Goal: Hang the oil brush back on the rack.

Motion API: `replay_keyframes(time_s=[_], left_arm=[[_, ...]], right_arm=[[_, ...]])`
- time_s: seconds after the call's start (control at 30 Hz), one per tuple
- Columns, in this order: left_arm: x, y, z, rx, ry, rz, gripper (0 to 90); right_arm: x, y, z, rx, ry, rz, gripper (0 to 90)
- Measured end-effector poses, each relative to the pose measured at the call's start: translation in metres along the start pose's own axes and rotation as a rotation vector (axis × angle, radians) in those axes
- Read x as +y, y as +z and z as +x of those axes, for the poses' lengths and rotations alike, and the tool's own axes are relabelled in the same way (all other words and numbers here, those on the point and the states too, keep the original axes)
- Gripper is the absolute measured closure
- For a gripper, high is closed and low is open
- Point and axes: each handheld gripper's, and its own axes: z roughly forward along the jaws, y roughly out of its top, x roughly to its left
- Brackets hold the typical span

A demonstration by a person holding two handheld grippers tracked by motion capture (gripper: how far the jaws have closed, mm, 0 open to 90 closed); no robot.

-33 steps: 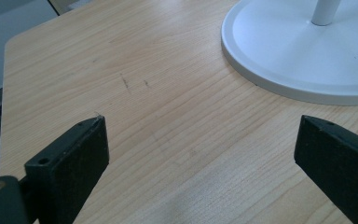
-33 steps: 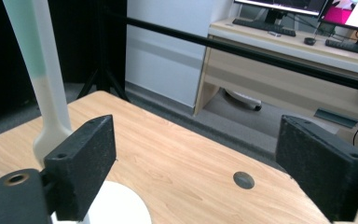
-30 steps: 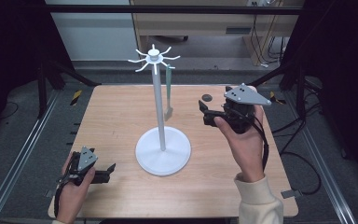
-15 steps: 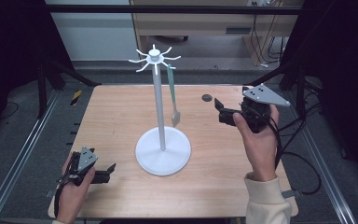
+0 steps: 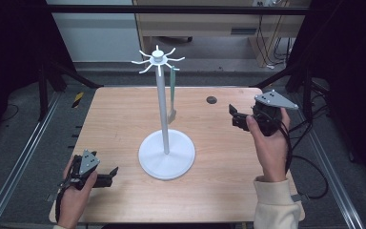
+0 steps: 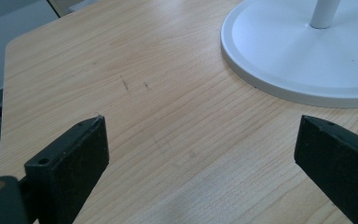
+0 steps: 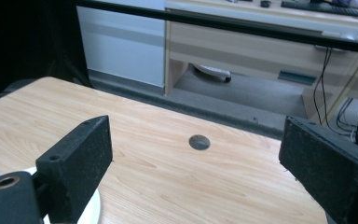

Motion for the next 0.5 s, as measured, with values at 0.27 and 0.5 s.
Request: replay_keyframes(time_s=[0.27,0.5], left_arm=[[0.0,-0.001,0.0,0.001,0.002,-0.009,2.6],[0.0,-0.001,0.0,0.001,0.002,-0.009,2.6]], right_arm=[[-0.019,0.012,-0.009,-0.017,-0.004,0.055,10.3],[-0.034,0.023,-0.014,-0.019,-0.004,0.103,10.2]])
